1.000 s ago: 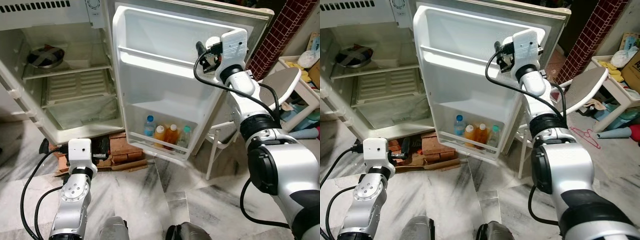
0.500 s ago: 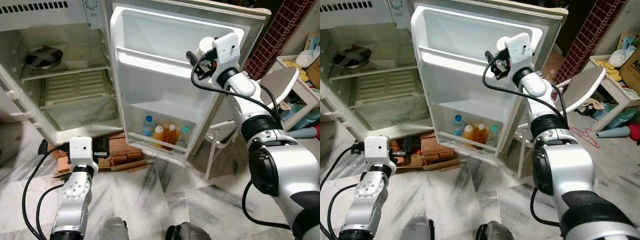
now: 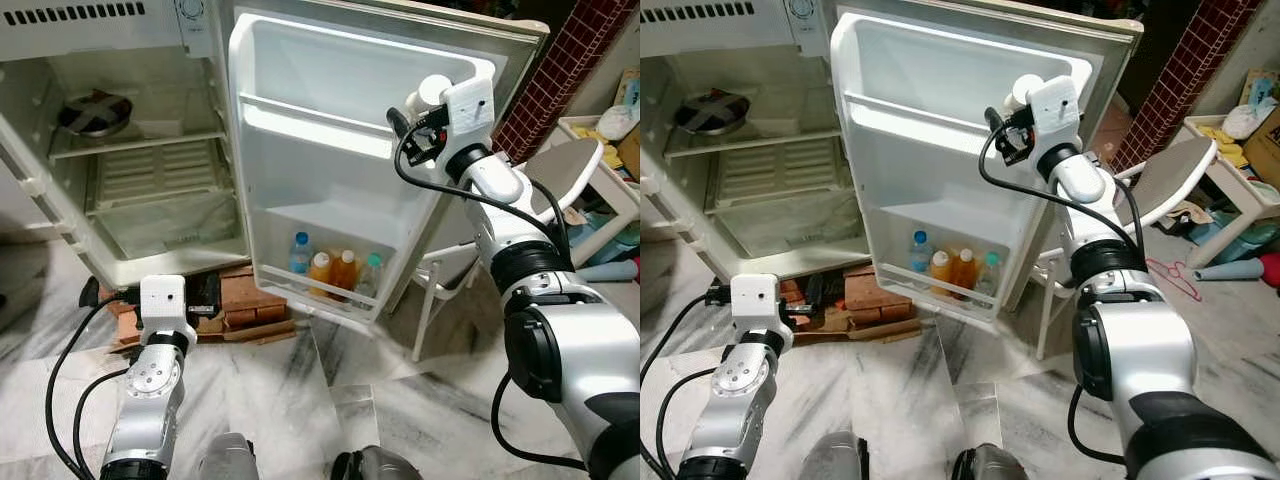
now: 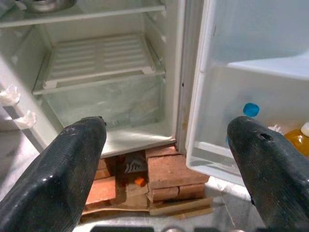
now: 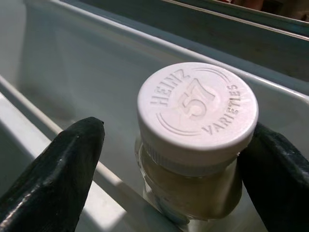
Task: Restocking fridge
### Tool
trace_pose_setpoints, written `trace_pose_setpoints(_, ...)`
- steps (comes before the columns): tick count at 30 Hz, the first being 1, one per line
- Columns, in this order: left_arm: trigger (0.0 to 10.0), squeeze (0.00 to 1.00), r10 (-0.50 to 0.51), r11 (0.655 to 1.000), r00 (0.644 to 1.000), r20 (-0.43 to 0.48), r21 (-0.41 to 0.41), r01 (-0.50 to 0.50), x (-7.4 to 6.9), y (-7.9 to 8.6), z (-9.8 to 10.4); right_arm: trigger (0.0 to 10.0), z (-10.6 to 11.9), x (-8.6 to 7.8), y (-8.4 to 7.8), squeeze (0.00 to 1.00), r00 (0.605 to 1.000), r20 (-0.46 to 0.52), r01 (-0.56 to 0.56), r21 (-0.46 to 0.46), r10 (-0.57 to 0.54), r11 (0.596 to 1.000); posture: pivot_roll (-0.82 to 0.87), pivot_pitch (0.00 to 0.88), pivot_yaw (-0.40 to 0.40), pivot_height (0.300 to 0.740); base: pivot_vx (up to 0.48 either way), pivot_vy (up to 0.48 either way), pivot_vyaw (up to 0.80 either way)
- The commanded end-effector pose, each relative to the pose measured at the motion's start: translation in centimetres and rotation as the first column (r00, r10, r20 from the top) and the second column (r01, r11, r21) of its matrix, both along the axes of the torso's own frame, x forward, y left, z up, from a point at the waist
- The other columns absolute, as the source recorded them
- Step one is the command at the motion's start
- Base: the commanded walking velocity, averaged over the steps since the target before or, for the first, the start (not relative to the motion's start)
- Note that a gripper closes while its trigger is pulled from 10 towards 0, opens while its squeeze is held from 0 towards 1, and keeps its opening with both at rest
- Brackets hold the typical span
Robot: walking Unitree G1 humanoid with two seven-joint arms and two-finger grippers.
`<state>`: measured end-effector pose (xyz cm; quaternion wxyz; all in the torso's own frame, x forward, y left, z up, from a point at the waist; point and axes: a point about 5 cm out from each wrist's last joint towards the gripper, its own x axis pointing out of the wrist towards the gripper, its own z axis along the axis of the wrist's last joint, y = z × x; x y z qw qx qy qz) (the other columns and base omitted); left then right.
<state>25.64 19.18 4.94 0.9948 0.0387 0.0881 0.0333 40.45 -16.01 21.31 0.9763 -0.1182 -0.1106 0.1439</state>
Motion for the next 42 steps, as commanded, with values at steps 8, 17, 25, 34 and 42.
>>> trace_pose_setpoints(8,10.0,0.00,-0.004,1.000,1.000,0.001,0.009,0.004,0.0,-0.1,0.0,0.0,1.2,0.6,-0.2,0.00,0.995,0.009,0.097,0.060,-0.098,0.993,0.12,0.029,-0.078,0.740,0.000,0.000,0.00)
trace_pose_setpoints(17,10.0,0.00,-0.008,1.000,1.000,0.002,0.010,0.008,0.2,-0.2,-0.1,0.0,3.7,1.2,1.9,0.00,0.991,0.067,0.106,0.103,-0.113,0.989,0.12,0.029,-0.074,0.740,0.000,0.000,0.00)
trace_pose_setpoints(25,10.0,0.00,-0.013,1.000,1.000,0.004,0.009,0.013,0.3,-0.4,0.0,0.0,4.9,1.4,3.7,0.00,0.990,0.095,0.096,0.129,-0.108,0.987,0.12,0.030,-0.075,0.740,0.000,0.000,0.00)
trace_pose_setpoints(34,10.0,0.00,-0.011,1.000,1.000,0.004,0.006,0.011,0.2,-0.5,-0.1,0.0,5.3,1.2,4.5,0.00,0.983,0.139,0.103,0.129,-0.121,0.986,0.12,0.031,-0.080,0.740,0.000,0.000,0.00)
trace_pose_setpoints(42,10.0,0.00,-0.010,1.000,1.000,0.008,0.007,0.010,0.3,-0.5,0.0,10.0,5.7,0.7,3.1,0.00,0.961,0.244,0.108,0.110,-0.133,0.988,0.12,0.024,-0.082,0.740,0.000,0.000,0.00)
